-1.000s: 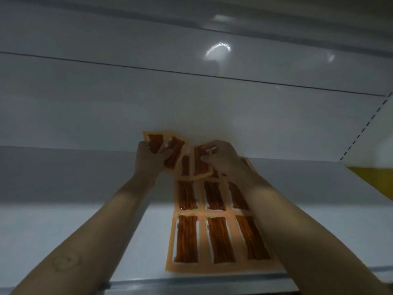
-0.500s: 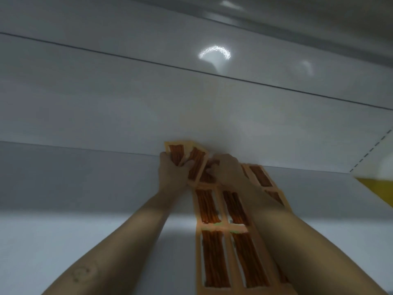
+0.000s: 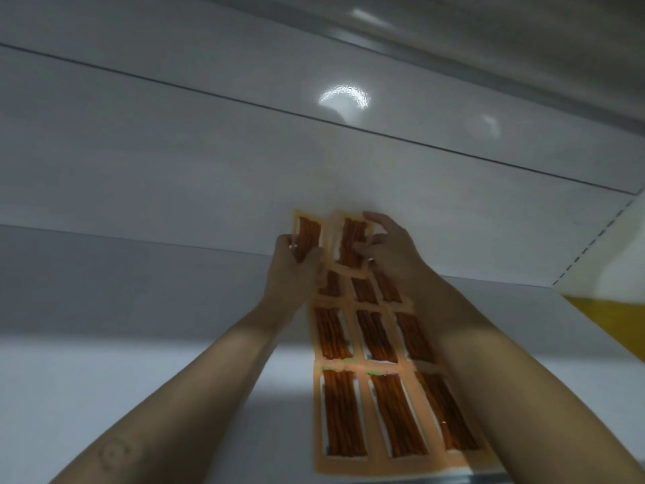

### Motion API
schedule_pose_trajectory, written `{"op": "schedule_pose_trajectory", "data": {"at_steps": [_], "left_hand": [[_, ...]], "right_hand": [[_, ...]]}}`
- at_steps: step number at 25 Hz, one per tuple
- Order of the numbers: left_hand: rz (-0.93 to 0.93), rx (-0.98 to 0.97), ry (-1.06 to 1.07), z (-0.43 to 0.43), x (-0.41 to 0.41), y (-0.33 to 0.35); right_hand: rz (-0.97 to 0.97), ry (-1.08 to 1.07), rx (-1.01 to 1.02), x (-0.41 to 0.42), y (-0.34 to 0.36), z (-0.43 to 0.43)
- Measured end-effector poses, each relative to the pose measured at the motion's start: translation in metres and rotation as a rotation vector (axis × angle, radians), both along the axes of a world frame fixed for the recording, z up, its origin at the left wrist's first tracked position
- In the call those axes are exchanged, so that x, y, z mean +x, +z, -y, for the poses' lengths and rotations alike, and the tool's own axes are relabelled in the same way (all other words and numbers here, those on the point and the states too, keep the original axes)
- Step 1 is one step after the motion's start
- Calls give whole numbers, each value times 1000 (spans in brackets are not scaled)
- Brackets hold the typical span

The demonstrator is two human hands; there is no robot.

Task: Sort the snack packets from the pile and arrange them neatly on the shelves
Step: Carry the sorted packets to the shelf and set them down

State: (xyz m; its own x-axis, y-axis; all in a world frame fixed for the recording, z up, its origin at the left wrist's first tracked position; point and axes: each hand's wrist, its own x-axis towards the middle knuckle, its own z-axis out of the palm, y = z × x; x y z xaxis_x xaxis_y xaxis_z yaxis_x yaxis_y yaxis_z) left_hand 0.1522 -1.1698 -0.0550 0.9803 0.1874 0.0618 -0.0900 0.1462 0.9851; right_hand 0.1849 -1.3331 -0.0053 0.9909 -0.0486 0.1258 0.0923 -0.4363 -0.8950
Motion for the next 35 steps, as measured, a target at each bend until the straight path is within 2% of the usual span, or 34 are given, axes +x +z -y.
{"op": "schedule_pose_trajectory", "data": {"at_steps": [4,7,11,13,15,18,20,22,24,26,28,31,35], "left_hand": [[-38,231,16,-6,3,-5],[-27,230,5,3,1,-3],[-20,267,-3,10,-6,-5],[-31,222,-24,12,-6,-6],[-20,110,-51,15,-7,-4],[-17,-75,-92,21,-8,4],[-23,-79,-180,32,-6,14],[-41,63,-268,48,-4,26],[27,477,-283,57,3,30],[147,919,-247,55,9,22],[217,1187,-290,47,8,9],[255,1466,-414,47,8,-10],[242,1557,-489,47,12,-18]], "right_hand": [[-108,-77,-103,-2,-18,36],[-79,-70,-290,4,-42,38],[-43,-16,-678,6,-46,41],[15,-27,-769,4,-44,41],[84,-50,-682,-1,-38,37],[-30,69,-220,-16,-20,34],[-68,207,-50,-27,-6,35],[22,167,16,-25,1,44],[52,48,38,-16,1,60],[0,-53,-4,-12,-9,83],[-45,-105,-111,-12,-24,101],[-42,-96,-323,-9,-39,104],[-7,-60,-590,0,-47,99]]}}
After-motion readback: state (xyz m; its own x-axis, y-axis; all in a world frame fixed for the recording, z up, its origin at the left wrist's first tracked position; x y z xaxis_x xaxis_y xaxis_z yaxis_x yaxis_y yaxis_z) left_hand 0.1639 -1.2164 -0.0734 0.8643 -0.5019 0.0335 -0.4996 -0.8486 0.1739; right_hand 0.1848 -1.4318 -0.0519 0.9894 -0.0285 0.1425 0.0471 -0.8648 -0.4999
